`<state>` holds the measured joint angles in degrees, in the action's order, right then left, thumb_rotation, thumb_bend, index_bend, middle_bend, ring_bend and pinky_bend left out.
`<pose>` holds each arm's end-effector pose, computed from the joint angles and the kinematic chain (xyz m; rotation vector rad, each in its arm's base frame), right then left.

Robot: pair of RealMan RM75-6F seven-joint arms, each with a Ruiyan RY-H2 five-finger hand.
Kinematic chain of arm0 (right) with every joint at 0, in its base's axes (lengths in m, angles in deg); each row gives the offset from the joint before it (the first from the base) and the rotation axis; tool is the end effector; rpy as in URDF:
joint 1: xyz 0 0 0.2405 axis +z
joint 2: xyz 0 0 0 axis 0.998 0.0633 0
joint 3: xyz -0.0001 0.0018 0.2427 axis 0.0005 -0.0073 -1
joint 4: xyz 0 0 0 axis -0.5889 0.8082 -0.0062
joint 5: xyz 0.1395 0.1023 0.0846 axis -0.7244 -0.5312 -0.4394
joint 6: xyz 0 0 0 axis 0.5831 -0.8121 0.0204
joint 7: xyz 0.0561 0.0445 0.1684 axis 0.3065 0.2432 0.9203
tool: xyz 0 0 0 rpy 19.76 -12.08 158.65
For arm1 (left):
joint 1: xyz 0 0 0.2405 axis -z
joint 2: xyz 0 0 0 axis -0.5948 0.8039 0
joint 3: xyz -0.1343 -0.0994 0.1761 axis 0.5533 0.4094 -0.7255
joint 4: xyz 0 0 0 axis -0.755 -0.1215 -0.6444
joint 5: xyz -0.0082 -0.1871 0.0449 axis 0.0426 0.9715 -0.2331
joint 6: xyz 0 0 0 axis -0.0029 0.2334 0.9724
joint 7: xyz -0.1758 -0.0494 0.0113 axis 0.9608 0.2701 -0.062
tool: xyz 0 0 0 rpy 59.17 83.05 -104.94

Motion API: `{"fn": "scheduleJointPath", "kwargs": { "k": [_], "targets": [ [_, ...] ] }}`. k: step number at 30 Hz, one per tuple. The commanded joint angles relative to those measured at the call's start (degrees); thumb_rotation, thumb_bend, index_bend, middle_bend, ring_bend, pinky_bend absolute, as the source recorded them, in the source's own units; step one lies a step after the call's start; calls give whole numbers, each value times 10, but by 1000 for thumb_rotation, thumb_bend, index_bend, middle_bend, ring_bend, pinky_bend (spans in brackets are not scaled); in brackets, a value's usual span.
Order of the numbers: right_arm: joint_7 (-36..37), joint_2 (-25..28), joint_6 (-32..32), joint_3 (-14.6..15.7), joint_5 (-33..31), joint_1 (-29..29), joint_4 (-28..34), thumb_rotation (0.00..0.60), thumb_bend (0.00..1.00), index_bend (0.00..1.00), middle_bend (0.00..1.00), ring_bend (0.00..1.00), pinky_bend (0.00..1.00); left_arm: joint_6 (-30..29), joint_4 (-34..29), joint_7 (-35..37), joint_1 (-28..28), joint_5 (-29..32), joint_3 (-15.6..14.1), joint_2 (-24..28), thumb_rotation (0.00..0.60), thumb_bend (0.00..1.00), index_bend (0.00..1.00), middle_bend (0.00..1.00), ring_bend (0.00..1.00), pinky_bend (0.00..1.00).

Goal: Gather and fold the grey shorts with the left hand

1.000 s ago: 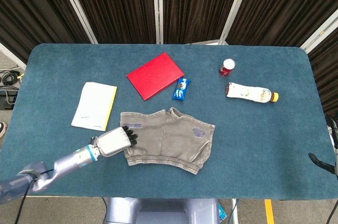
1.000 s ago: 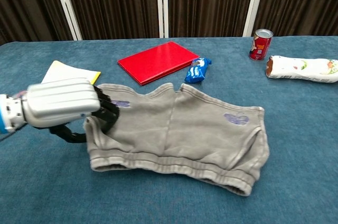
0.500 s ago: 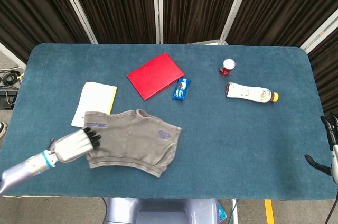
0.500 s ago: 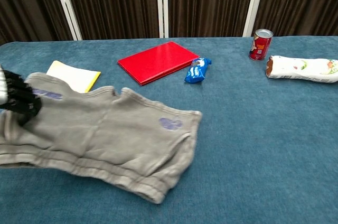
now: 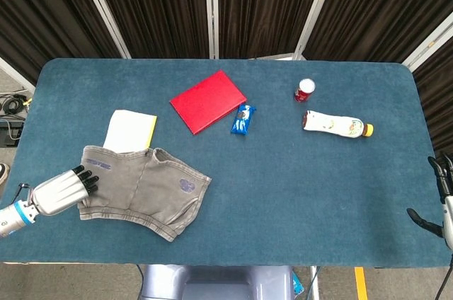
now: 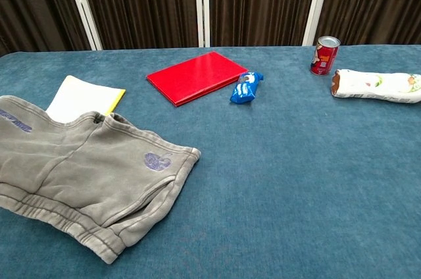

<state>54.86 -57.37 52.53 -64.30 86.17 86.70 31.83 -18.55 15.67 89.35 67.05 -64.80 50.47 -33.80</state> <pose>-0.2819 -0.2041 0.2310 1.2641 -0.7373 0.9550 -0.2835 0.2838 0.1003 -2.3653 0.0319 -0.6866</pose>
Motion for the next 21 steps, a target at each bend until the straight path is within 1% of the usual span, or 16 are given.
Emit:
{"fn": "scheduleJointPath", "kwargs": {
  "k": [1,3,9,14,21],
  "targets": [
    [2,1,1,-1,-1,0,0,600,0,66,0,0,0,-36,32,3,16,-23,10,-37,600,524,723,403,416,482],
    [5,2,1,-2,-3,-1,0,600,0,66,0,0,0,-40,32,-3,30,-34,12,-50,600,524,721,403,416,478],
    [22,9,7,-7,-11,-5,-2,600,0,66,0,0,0,-18,2,-44,81,-75,8,-82,600,524,722,403,416,476],
    [39,14,8,-10,-17,-7,-6,600,0,66,0,0,0,14,-43,-84,125,-98,15,-102,600,524,722,403,416,475],
    [46,16,6,-9,-18,-8,-8,600,0,66,0,0,0,83,-95,-124,183,-123,20,-122,600,524,723,403,416,471]
  ]
}}
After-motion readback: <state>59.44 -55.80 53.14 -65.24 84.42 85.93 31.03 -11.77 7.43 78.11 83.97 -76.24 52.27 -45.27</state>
